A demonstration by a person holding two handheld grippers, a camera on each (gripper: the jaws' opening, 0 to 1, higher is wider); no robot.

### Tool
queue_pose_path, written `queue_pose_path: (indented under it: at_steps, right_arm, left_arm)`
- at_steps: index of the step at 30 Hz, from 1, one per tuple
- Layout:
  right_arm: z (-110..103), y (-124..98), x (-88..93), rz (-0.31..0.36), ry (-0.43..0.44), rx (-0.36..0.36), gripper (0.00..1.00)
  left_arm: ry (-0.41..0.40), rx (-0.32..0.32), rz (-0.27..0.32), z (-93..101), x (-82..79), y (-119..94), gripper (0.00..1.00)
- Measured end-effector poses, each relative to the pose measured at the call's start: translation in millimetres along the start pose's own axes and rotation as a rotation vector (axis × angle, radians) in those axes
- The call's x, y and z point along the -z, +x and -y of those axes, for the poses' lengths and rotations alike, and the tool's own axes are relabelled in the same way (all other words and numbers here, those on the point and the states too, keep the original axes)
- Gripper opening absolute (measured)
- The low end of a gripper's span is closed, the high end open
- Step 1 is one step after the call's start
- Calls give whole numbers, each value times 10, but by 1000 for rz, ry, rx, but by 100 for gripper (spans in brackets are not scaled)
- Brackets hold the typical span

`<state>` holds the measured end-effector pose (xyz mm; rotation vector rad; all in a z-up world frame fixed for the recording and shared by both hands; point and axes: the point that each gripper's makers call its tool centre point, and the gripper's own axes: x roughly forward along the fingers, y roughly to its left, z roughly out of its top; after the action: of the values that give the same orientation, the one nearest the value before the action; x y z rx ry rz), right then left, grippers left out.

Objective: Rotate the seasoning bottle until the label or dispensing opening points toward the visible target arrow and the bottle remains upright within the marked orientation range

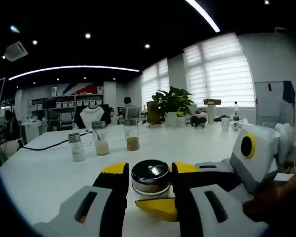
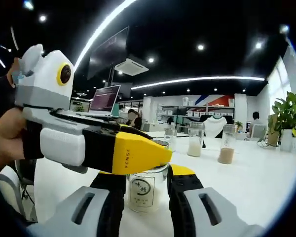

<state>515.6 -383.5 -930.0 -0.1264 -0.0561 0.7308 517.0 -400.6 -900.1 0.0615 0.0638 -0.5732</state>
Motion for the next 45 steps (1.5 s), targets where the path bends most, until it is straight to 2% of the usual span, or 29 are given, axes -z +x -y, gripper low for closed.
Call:
queue_pose_path:
  at_steps: [3,9,12,17,23,28,31,33,43,45]
  right_arm:
    - [-3,15,-6,-5,-3,27,31]
    - [32,4,11,-5,54,45,31]
    - [24,-10,7,0,49,52,31]
    - [17,-28,6,0,45,56,31]
    - [-10,-69,12,2,61,56,31]
    - [-27,-118,18,1,56,60,31]
    - [-64,-160,10,1,56,53,31]
    - [-90,-179,8,4,46,53,31]
    - [-109,-212,19,-6,47,38,31]
    - [-114,-230,38,-17,45,31,31]
  left_arm:
    - [-57,-14,7,32,22,23,38]
    - [-61,-68,3,31,13,30,36]
    - [4,-127,-6,18,-23,-12,36]
    - [-15,-120,-7,96,-41,-31,39]
    - [-83,-133,5,88,-25,-38,39]
    - [-53,-133,14,124,-43,-13,41]
    - [-41,-141,11,119,-31,-17,39]
    - [-39,-152,20,107,-30,-26,38]
    - [-59,-125,9,132,-2,-19,41]
    - [-56,-123,-1,117,12,-16,37]
